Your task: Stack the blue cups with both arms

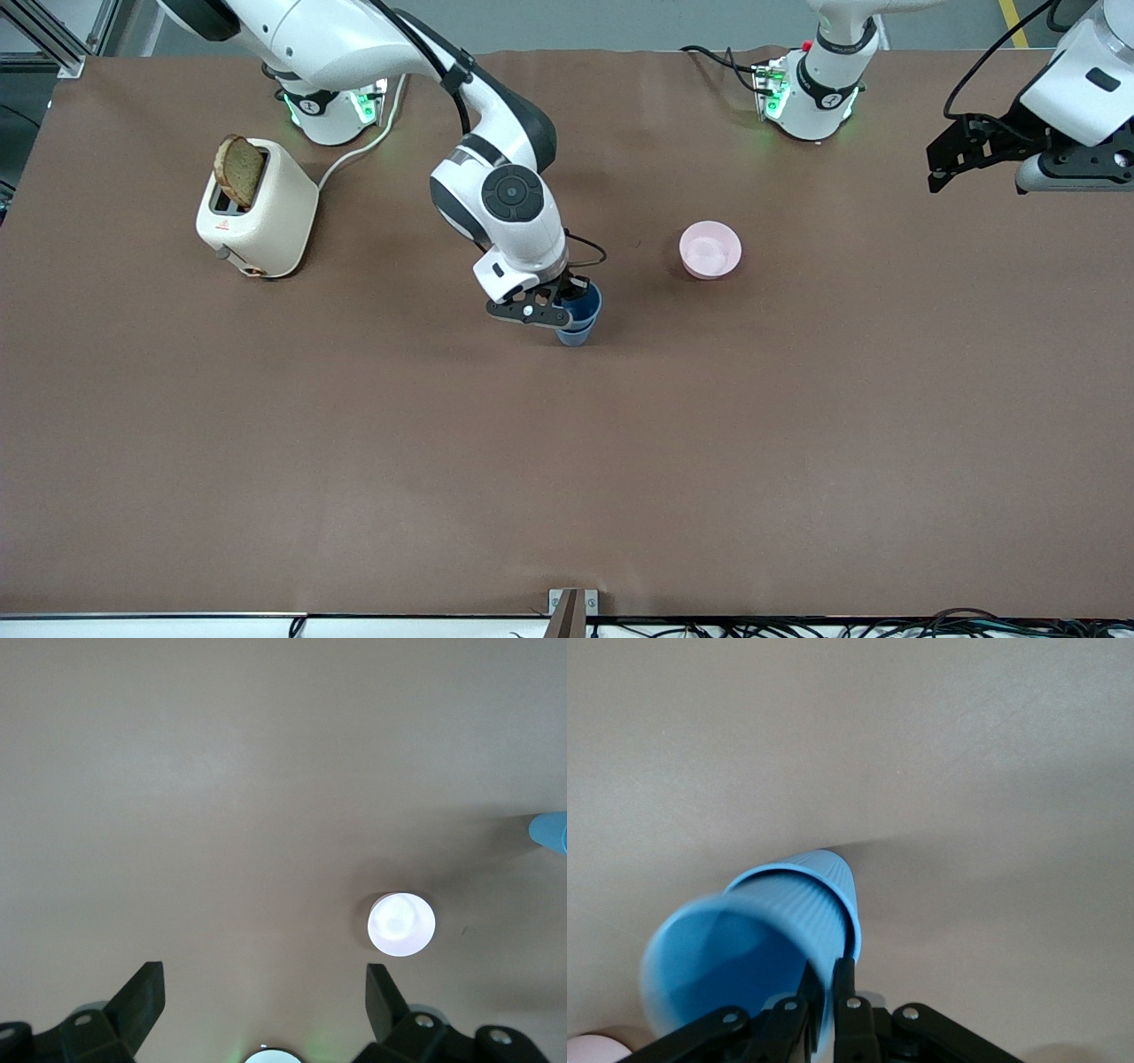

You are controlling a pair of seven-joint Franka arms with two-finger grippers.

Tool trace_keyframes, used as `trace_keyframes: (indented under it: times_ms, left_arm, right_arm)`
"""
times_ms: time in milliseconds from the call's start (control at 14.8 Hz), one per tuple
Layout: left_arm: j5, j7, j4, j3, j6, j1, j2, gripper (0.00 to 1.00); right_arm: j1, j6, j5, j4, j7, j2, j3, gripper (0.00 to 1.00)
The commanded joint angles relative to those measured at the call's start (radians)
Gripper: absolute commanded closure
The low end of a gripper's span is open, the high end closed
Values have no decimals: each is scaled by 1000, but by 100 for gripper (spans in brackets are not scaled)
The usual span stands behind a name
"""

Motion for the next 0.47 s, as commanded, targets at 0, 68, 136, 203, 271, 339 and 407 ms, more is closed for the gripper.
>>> trace_keyframes:
  times_ms: [0,68,136,203,271,339,407]
  left_arm:
    - [-12,2,-6,-1,3,8,-16,0]
    - [-14,2,-4,-1,3,8,-16,0]
    - [-12,4,-4,-1,3,8,-16,0]
    - [-12,4,-4,-1,3,8,-16,0]
    - [-12,2,-6,-1,6,8,-12,0]
    - [-12,2,-4,-1,7,8,-9,0]
    - [-12,2,-4,-1,7,8,-9,0]
  right_arm:
    - [-5,3,-24,5,28,1,6,79]
    - [-9,1,-21,8,28,1,6,73]
    - [-14,-3,-21,11,29,-2,6,67]
    - [-23,-11,-21,12,28,-14,6,52]
    - [-35,-14,-22,12,26,-40,6,29]
    - [-55,-16,-22,5,26,-80,5,7]
    - [-101,-25,-22,3,20,-117,5,0]
